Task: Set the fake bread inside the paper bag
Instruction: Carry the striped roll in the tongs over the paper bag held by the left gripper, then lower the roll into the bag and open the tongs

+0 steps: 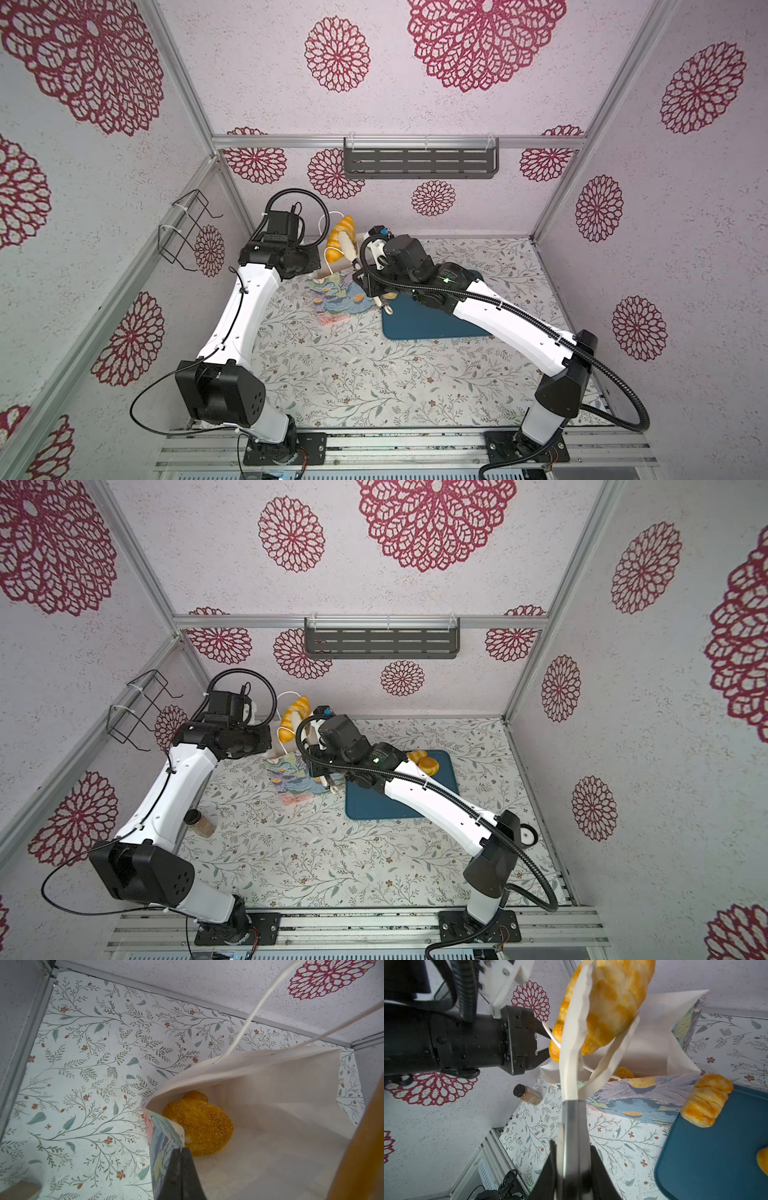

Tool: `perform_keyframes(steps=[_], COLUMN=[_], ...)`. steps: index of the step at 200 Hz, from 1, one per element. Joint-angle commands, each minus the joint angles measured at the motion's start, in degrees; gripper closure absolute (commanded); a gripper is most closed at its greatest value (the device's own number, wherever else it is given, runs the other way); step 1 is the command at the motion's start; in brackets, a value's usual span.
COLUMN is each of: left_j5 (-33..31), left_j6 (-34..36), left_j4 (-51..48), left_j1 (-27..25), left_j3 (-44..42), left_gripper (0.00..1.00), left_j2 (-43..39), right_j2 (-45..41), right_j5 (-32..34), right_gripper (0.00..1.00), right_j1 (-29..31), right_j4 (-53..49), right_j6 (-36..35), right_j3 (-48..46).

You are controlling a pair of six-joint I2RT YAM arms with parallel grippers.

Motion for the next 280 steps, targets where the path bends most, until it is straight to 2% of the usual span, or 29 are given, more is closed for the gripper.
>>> perform_keyframes(steps=[1,86,166,215,280], left_j5=[0.5,0.8,1.0,0.3,0.7], left_j6=[0.4,0.3,0.3,0.5,0.5], left_j4=[-1.0,-0.9,-0.8,-0.8,-0.8], left_j1=[-0.4,-0.5,-0.7,-0.8,-0.8], left_j3=[-1.1,-1.3,-1.3,-1.4,-1.3], left_gripper=[1.0,1.0,1.0,1.0,1.0], left_j2=[-1.2,-1.3,-1.5,-1.6,-1.4], right_j2=[-0.7,0.7,0.0,-2.3,-3.7], right_j5=[-0.5,-1.0,2.8,3.7,3.8], right_gripper=[1.0,1.0,1.0,1.0,0.8], right_j1=[0.5,1.0,0.9,0.4,0.3], right_j4=[3.4,4.0,1.4,2.8,4.4], right_j6=[0.5,0.9,0.9,0.9,1.2], right_j3=[2.6,1.7,-1.1,-5.9,-6.0])
